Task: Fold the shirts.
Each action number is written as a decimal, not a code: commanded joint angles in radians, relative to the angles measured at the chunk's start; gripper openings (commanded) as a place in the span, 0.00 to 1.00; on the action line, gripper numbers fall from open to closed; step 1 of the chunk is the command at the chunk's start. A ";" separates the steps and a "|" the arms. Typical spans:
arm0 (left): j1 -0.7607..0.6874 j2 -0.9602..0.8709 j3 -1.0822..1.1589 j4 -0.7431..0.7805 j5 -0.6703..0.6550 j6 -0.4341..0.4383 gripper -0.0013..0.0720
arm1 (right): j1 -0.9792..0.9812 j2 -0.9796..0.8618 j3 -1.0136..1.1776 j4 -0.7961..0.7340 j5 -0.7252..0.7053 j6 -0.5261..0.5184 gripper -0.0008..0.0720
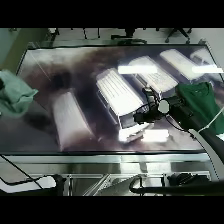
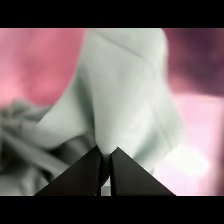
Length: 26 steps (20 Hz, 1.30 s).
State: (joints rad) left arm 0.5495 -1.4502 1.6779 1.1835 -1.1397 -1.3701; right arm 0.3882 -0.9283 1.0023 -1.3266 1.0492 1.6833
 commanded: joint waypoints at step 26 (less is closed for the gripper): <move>-0.779 -0.185 0.164 -0.137 -0.368 -0.096 0.97 | -0.177 0.102 0.004 0.206 0.087 -0.129 0.68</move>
State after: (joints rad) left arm -0.3031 -1.6527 1.7847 1.0454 -1.2991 -1.4487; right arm 0.2085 -0.8043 1.0080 -1.1877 1.0901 1.6089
